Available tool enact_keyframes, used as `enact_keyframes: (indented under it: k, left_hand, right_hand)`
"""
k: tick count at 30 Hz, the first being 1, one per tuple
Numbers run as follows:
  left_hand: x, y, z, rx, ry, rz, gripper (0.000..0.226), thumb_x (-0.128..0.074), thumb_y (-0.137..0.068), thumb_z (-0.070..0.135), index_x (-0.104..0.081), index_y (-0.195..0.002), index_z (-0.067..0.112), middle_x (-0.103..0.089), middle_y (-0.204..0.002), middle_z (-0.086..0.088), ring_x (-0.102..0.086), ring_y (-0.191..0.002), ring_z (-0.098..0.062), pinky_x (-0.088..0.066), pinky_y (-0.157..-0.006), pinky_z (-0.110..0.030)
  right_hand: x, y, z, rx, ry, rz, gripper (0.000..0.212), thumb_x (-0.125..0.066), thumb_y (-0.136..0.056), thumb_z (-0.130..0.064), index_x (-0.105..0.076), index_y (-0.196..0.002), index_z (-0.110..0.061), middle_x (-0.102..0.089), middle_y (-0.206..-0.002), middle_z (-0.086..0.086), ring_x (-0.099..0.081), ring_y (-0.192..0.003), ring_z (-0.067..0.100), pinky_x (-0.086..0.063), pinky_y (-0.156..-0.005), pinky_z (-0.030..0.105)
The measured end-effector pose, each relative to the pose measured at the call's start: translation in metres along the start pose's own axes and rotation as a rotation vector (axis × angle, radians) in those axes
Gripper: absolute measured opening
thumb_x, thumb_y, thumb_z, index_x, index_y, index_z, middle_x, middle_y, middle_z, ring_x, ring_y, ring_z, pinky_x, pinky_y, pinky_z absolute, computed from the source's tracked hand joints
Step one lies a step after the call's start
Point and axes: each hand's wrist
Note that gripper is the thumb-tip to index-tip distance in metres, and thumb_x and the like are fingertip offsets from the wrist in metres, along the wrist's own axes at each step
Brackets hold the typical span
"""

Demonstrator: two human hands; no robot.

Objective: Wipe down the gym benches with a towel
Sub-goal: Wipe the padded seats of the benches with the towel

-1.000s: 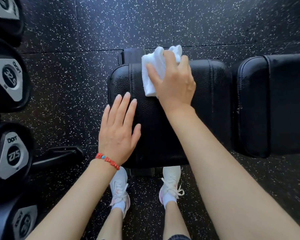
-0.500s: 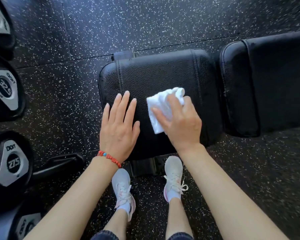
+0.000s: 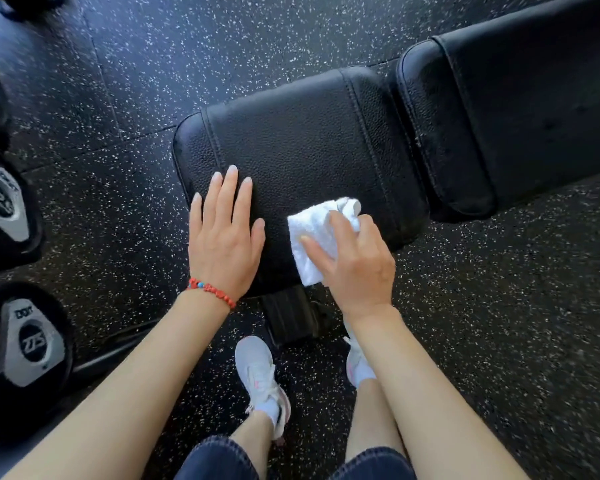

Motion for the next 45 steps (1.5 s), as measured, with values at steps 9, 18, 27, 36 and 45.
enact_keyframes:
  k: [9,18,27,36,45]
  left_hand:
    - [-0.002,-0.019,0.037,-0.027,0.017,-0.004,0.052,-0.041,-0.091,0.030,-0.046,-0.135,0.004,-0.038,-0.146,-0.017,-0.032,-0.135,-0.033,-0.022,-0.109,-0.051]
    - [-0.021,-0.035,0.064,0.061,-0.037,-0.017,0.054,-0.042,-0.091,0.033,-0.043,-0.138,0.006,-0.036,-0.147,-0.015,-0.030,-0.136,-0.032,-0.020,-0.111,-0.052]
    - [-0.019,-0.042,0.080,0.139,-0.020,0.002,0.053,-0.044,-0.090,0.031,-0.044,-0.134,0.003,-0.038,-0.145,-0.019,-0.029,-0.135,-0.033,-0.017,-0.111,-0.052]
    - [-0.026,-0.084,0.131,0.114,0.041,-0.006,0.052,-0.041,-0.091,0.032,-0.045,-0.136,0.004,-0.037,-0.146,-0.018,-0.030,-0.136,-0.033,-0.019,-0.111,-0.052]
    - [-0.041,-0.086,0.140,0.147,0.007,-0.010,0.054,-0.041,-0.091,0.033,-0.041,-0.139,0.006,-0.035,-0.148,-0.015,-0.027,-0.137,-0.030,-0.016,-0.112,-0.050]
  right_hand:
    - [0.034,-0.047,0.075,-0.465,-0.062,-0.086,0.051,-0.059,-0.078,-0.050,-0.061,-0.108,-0.008,-0.054,-0.092,0.017,-0.054,-0.074,0.032,-0.034,-0.064,0.030]
    - [-0.005,-0.138,0.076,-0.393,-0.083,-0.094,0.047,-0.063,-0.080,-0.047,-0.060,-0.108,-0.010,-0.055,-0.100,0.017,-0.056,-0.086,0.033,-0.031,-0.063,0.029]
    - [-0.005,-0.118,0.094,-0.227,-0.124,-0.088,0.044,-0.060,-0.077,-0.049,-0.057,-0.100,-0.011,-0.055,-0.081,0.018,-0.057,-0.065,0.032,-0.041,-0.051,0.028]
    - [0.048,-0.092,0.160,-0.186,-0.073,-0.137,0.038,-0.061,-0.078,-0.046,-0.049,-0.099,-0.016,-0.053,-0.078,0.014,-0.051,-0.057,0.025,-0.040,-0.049,0.025]
    - [-0.008,-0.194,0.161,-0.140,-0.054,-0.050,0.046,-0.062,-0.076,-0.047,-0.063,-0.093,-0.004,-0.057,-0.079,0.019,-0.057,-0.065,0.033,-0.039,-0.051,0.030]
Point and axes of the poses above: each hand's wrist, its own y-axis away from the middle knuckle, its own x-axis out of the back of the hand, z = x × y
